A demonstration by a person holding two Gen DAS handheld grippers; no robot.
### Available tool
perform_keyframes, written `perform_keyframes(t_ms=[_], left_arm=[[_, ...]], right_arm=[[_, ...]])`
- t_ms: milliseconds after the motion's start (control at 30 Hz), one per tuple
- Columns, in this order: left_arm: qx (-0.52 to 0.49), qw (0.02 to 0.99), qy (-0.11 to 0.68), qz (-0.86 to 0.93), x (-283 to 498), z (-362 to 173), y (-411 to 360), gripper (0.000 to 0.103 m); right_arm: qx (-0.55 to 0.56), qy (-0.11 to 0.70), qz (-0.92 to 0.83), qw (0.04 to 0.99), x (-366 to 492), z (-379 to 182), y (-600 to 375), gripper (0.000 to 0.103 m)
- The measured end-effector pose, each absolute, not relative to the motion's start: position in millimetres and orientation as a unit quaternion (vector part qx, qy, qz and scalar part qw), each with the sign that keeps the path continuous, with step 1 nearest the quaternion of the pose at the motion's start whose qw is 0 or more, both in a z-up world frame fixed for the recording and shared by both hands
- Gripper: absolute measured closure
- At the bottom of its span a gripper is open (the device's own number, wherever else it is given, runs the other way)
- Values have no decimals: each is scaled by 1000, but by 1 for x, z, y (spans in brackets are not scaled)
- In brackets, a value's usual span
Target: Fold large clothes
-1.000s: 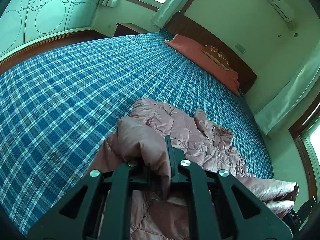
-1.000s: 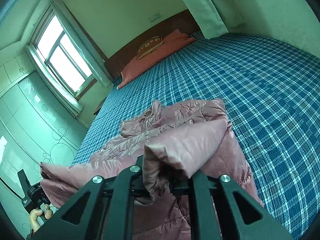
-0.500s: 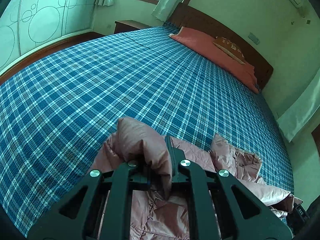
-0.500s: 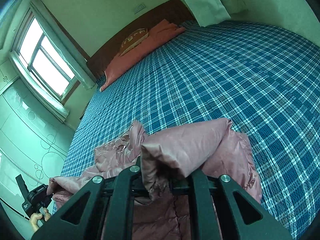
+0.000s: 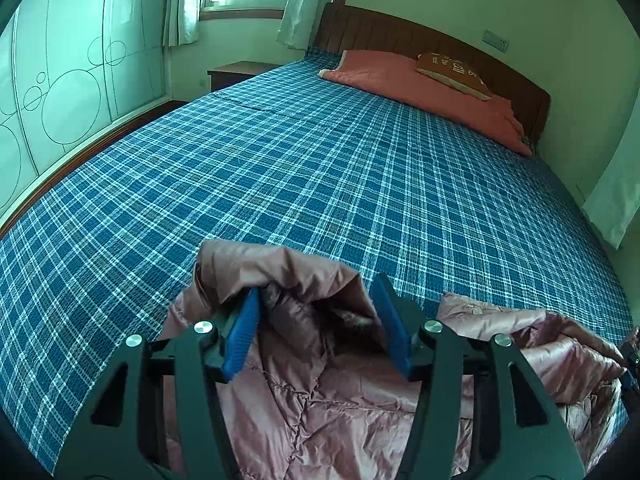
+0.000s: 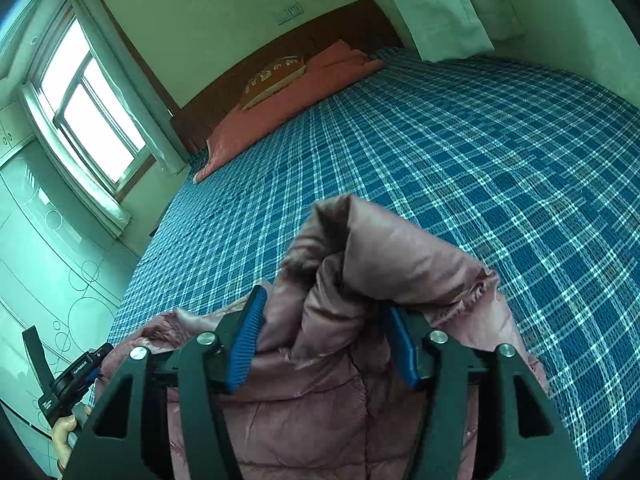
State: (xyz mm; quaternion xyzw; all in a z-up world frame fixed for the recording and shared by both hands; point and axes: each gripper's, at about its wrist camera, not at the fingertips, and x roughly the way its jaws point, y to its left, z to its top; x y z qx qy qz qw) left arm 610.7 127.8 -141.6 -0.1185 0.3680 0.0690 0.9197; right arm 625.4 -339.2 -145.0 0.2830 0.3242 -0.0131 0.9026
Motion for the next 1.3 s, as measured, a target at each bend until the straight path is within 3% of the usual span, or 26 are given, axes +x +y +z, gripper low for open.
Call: perform_keyframes(t_ms=[200, 533, 733, 967, 1100, 1300], left_arm=[[-137, 924, 354, 43, 586, -133, 131, 43], [-91, 904, 415, 56, 625, -183, 114, 44], [-69, 880, 466, 63, 654, -216, 105, 44], [-70, 888, 451, 52, 638, -191, 112, 43], [-87, 879, 464, 66, 640, -204, 128, 40], [-78, 872, 477, 77, 657, -226, 123, 38]], right_arm=[[231, 341, 12, 911, 625, -140, -313, 45], [128, 432, -6, 893, 677, -184, -271, 45], [151, 457, -14, 877, 689, -207, -277, 45], [125, 428, -57, 893, 674, -177, -300, 45], [158, 474, -88, 862, 685, -207, -328, 45], [164, 469, -91, 863, 691, -219, -330, 43]])
